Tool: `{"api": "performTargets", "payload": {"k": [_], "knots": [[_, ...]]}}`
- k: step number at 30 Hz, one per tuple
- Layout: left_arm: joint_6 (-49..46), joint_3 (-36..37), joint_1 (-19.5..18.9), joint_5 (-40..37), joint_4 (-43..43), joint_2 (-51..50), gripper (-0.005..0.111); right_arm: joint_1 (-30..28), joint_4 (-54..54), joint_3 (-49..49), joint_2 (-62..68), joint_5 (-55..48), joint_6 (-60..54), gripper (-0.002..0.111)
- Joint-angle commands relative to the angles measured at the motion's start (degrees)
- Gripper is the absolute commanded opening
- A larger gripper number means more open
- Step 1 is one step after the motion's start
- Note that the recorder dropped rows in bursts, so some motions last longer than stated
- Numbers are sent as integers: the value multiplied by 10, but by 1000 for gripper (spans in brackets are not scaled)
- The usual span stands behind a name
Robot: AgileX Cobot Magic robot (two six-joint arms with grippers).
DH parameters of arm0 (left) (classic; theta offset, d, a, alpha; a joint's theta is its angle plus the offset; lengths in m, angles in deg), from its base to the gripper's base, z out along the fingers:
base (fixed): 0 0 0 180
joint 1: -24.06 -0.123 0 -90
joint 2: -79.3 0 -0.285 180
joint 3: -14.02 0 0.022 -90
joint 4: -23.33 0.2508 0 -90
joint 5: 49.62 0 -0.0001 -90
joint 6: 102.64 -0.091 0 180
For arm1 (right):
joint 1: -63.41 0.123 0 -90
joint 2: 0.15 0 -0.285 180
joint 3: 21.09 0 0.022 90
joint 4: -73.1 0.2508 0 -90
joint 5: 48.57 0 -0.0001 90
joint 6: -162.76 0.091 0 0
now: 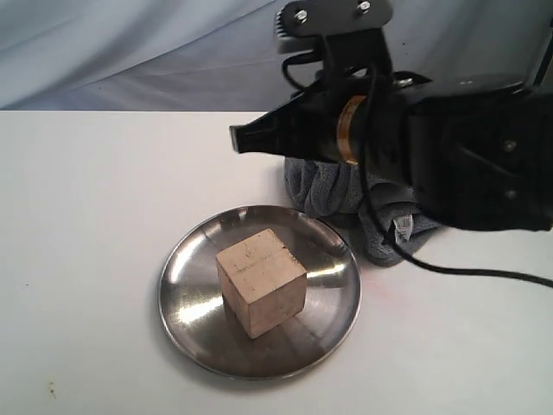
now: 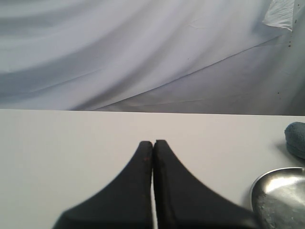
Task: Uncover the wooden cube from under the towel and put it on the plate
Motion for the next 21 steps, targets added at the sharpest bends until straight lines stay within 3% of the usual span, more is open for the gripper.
{"api": "performTargets", "payload": {"k": [1, 4, 7, 9, 12, 15, 17, 21], "knots": [[0, 3, 0, 2, 0, 1, 1, -57, -11, 0, -19, 67, -4, 0], [2, 3, 0, 2, 0, 1, 1, -111, 35, 0, -36, 216, -93, 0], [2, 3, 0, 2, 0, 1, 1, -155, 201, 0, -45, 233, -264, 0], [2, 3, 0, 2, 0, 1, 1, -197, 306, 0, -49, 227, -408, 0], [2, 3, 0, 2, 0, 1, 1, -264, 576, 0, -71, 225, -767, 0], [0, 3, 0, 2, 0, 1, 1, -332, 778, 0, -105, 229, -979, 0], [1, 3, 0, 2, 0, 1, 1, -370, 805, -6, -147, 233, -1054, 0], [1, 3, 0, 2, 0, 1, 1, -423, 829, -48, -250, 263, -1058, 0]]}}
